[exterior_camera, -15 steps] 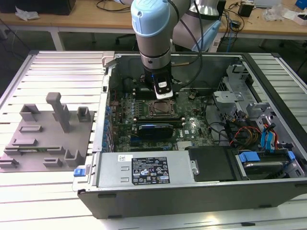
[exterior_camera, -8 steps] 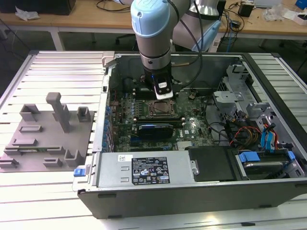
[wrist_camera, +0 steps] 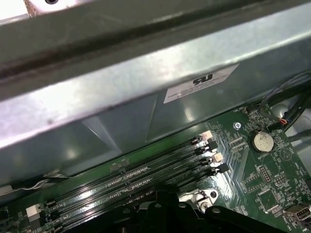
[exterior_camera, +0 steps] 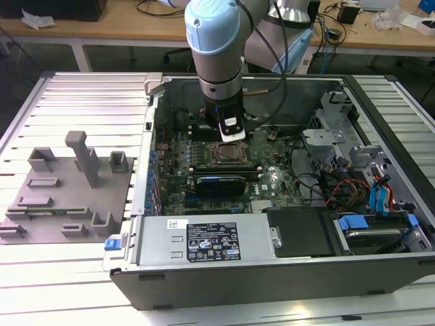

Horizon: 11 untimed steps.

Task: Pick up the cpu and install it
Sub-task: 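Install the first cpu locking lever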

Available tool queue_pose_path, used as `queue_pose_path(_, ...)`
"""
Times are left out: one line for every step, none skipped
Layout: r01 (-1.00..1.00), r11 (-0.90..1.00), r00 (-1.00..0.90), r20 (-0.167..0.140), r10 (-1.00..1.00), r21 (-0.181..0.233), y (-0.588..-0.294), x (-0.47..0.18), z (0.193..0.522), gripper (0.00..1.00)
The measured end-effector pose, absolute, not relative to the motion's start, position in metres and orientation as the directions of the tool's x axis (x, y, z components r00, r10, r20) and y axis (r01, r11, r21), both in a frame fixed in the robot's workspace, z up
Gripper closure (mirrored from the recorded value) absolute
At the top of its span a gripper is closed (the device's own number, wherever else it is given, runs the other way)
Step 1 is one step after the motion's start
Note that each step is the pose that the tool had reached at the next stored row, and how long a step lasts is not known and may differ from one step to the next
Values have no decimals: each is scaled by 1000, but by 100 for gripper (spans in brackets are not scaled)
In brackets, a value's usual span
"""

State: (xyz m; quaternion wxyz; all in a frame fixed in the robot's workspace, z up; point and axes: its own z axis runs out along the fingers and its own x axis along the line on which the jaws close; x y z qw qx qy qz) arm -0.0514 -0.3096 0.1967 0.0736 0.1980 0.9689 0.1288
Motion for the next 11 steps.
queue_pose_path(365, 888, -911, -92, 403, 279, -310, -51, 196, 89)
queue_pose_path(364, 888, -911, -93, 403, 279, -310, -51, 196, 89)
queue_pose_path(364, 888, -911, -94, 403, 280, -310, -51, 196, 89)
queue_pose_path(364, 888, -910, -95, 403, 280, -310, -51, 195, 89)
queue_pose_path(363, 888, -910, -96, 403, 281, -310, -51, 195, 89)
queue_pose_path(363, 888, -910, -96, 403, 281, -310, -51, 195, 89)
queue_pose_path(363, 888, -910, -96, 403, 281, -310, -51, 195, 89)
queue_pose_path(364, 888, -910, -95, 403, 281, -310, -51, 196, 89)
queue_pose_path(363, 888, -910, -95, 403, 282, -310, -51, 197, 89)
queue_pose_path(363, 888, -910, -95, 403, 282, -310, -51, 199, 89)
queue_pose_path(363, 888, -910, -95, 403, 282, -310, -51, 201, 89)
